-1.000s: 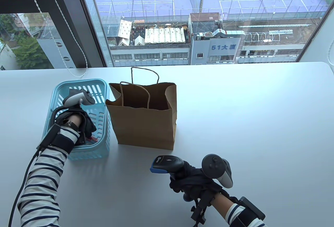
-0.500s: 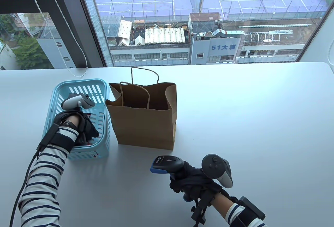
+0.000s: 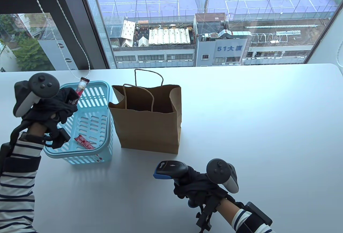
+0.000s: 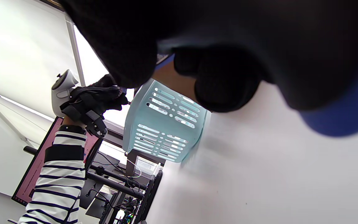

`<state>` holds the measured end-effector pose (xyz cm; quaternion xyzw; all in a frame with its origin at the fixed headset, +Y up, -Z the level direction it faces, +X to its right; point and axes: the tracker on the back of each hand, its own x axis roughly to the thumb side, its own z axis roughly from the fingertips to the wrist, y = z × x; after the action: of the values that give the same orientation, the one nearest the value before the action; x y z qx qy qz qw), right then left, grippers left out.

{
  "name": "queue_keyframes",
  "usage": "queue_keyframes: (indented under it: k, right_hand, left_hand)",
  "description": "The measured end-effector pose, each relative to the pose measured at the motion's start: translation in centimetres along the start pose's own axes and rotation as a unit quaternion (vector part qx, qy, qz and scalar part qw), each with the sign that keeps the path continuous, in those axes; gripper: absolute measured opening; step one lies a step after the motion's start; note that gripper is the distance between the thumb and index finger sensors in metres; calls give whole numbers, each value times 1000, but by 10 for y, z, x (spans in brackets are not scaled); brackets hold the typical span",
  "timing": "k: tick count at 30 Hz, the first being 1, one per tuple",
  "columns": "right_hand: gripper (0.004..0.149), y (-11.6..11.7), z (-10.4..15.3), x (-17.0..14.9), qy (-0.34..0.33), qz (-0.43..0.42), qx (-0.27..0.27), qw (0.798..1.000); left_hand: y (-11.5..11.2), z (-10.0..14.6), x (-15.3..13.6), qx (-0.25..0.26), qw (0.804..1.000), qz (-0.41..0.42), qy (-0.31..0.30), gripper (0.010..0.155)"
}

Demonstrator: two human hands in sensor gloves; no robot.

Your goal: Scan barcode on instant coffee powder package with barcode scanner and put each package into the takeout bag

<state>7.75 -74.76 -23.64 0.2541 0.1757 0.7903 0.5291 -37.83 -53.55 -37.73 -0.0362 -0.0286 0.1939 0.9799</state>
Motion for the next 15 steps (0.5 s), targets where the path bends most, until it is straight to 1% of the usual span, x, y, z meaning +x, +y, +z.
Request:
queue_keyframes:
  k: [1,2,3,4,6,8,10,11,12,14,15]
  right_hand:
    - [64,0,0,0,0,0,0,1000]
    - [64,0,0,0,1,0,1,1000]
    - [64,1,0,0,1,-1,1,1000]
    - [64,1,0,0,1,-1,2,1000]
    - [64,1,0,0,2,-4,3,1000]
    - [64,2,0,-1,3,-5,4,1000]
    - [64,3,0,-1,5,-8,4,1000]
    - [64,3,0,-1,5,-8,4,1000]
    - [64,3,-1,0,5,-9,4,1000]
    - [64,4,-1,0,4,-8,4,1000]
    - [64,4,-1,0,3,-8,4,1000]
  left_hand:
    - [5,13,1,22,1000,6,-17,74]
    - [8,25,2,44,998,10,-34,77]
    - [9,33,3,58,997,11,-44,75]
    - [9,45,4,85,994,12,-64,64]
    - [5,63,6,112,989,14,-92,43]
    - [-3,77,12,108,987,-1,-116,37]
    - [-17,92,22,100,984,-31,-147,35]
    - [-22,97,26,104,980,-50,-163,35]
    - [-30,102,33,109,973,-82,-188,36]
    - [-43,109,42,112,964,-150,-188,38]
    - [-53,113,47,121,956,-183,-197,42]
